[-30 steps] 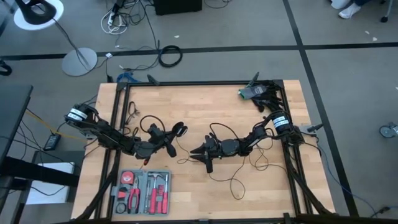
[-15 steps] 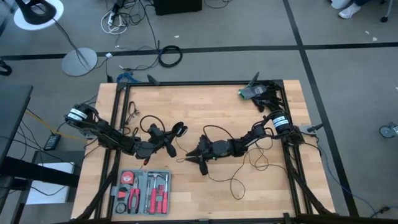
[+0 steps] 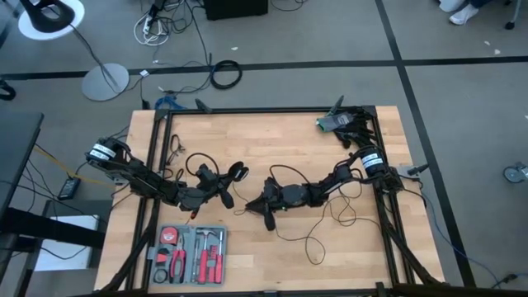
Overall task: Coil cords
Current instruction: Coil the black wire onto the spool
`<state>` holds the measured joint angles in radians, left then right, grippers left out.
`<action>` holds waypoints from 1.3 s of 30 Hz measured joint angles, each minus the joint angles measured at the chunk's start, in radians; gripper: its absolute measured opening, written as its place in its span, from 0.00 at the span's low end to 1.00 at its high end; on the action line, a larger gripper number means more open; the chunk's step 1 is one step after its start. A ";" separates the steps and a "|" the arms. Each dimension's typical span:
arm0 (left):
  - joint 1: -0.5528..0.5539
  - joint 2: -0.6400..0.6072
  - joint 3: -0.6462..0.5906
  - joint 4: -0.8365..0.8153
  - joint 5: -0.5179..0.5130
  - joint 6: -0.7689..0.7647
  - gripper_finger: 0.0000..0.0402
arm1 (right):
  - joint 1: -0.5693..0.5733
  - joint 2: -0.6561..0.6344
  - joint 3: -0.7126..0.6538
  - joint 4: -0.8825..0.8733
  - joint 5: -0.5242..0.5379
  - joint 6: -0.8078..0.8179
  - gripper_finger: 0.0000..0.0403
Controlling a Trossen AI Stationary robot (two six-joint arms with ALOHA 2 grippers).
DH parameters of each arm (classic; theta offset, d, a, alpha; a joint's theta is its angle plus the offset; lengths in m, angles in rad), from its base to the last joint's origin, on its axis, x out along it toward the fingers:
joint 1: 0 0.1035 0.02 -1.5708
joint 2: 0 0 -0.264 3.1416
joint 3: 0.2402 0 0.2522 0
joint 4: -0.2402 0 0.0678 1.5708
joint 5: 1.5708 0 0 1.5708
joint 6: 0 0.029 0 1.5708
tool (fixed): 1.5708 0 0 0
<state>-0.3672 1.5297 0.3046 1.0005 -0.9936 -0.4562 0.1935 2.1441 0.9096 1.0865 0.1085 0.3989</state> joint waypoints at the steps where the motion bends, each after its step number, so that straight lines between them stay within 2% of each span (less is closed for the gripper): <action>1: 0.000 0.000 0.000 0.000 0.000 0.000 0.00 | -0.004 0.000 -0.004 -0.002 0.000 0.001 0.07; 3: 0.000 0.000 0.000 0.000 0.002 0.001 0.00 | -0.014 -0.004 -0.026 -0.004 0.000 0.018 0.02; 8: 0.000 0.000 0.000 -0.007 0.018 0.003 0.00 | -0.062 -0.051 -0.134 -0.012 0.014 0.138 0.01; 14: 0.000 0.000 0.001 -0.013 0.045 0.005 0.00 | -0.172 -0.174 -0.278 -0.075 0.032 0.263 0.01; 19: 0.001 0.001 0.007 -0.051 0.047 0.004 0.00 | -0.277 -0.313 -0.300 -0.216 -0.060 0.259 0.00; 23: 0.015 0.001 0.054 -0.208 0.047 -0.039 0.00 | -0.314 -0.439 -0.226 -0.389 -0.090 0.177 0.00; 27: 0.031 0.001 0.102 -0.375 0.043 -0.085 0.00 | -0.303 -0.518 -0.103 -0.662 -0.080 0.098 0.00; 30: 0.039 0.000 0.121 -0.427 0.040 -0.107 0.00 | -0.273 -0.521 0.004 -0.791 -0.074 0.058 0.00; 39: 0.040 0.000 0.125 -0.439 0.031 -0.130 0.00 | -0.198 -0.399 0.265 -0.936 -0.075 -0.018 0.00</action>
<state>-0.3271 1.5294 0.4292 0.5618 -0.9623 -0.5860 -0.0045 1.7449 1.1748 0.1502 0.0338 0.3813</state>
